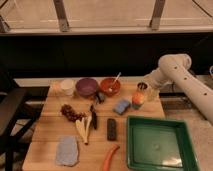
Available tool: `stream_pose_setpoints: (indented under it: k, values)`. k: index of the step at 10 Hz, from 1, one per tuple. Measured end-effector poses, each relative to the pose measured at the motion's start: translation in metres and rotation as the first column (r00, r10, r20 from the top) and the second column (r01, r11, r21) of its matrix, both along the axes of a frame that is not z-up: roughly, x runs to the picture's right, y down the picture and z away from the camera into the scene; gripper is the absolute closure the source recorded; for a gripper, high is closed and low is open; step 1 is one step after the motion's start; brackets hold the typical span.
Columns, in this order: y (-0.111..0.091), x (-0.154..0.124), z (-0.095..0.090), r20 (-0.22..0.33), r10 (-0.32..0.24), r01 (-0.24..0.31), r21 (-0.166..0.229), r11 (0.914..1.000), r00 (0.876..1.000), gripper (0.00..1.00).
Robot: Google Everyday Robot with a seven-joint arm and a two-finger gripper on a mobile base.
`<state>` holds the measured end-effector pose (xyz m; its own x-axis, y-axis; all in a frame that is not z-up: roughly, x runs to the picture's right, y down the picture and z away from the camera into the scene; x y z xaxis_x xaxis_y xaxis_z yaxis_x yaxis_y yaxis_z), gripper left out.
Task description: Place grapes in metal cup
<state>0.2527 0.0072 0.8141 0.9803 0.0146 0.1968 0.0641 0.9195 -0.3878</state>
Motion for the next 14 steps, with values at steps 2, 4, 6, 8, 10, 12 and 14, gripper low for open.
stream_pose_setpoints:
  k: [2,4,6,8,10,12,14]
  values:
    - [-0.008,-0.014,-0.002,0.034,-0.067,0.067,0.011,0.9977,0.997,0.20]
    - [-0.020,-0.053,-0.007,0.095,-0.176,0.174,0.034,0.9842,0.980,0.20]
    - [-0.027,-0.091,-0.009,0.146,-0.276,0.271,0.057,0.9609,0.950,0.20]
    - [-0.030,-0.133,-0.010,0.205,-0.390,0.380,0.086,0.9208,0.898,0.20]
    - [-0.027,-0.181,-0.011,0.271,-0.535,0.519,0.135,0.8440,0.800,0.20]
    - [-0.023,-0.223,-0.015,0.324,-0.637,0.611,0.192,0.7678,0.699,0.20]
    - [-0.016,-0.263,-0.020,0.367,-0.726,0.687,0.258,0.6796,0.581,0.20]
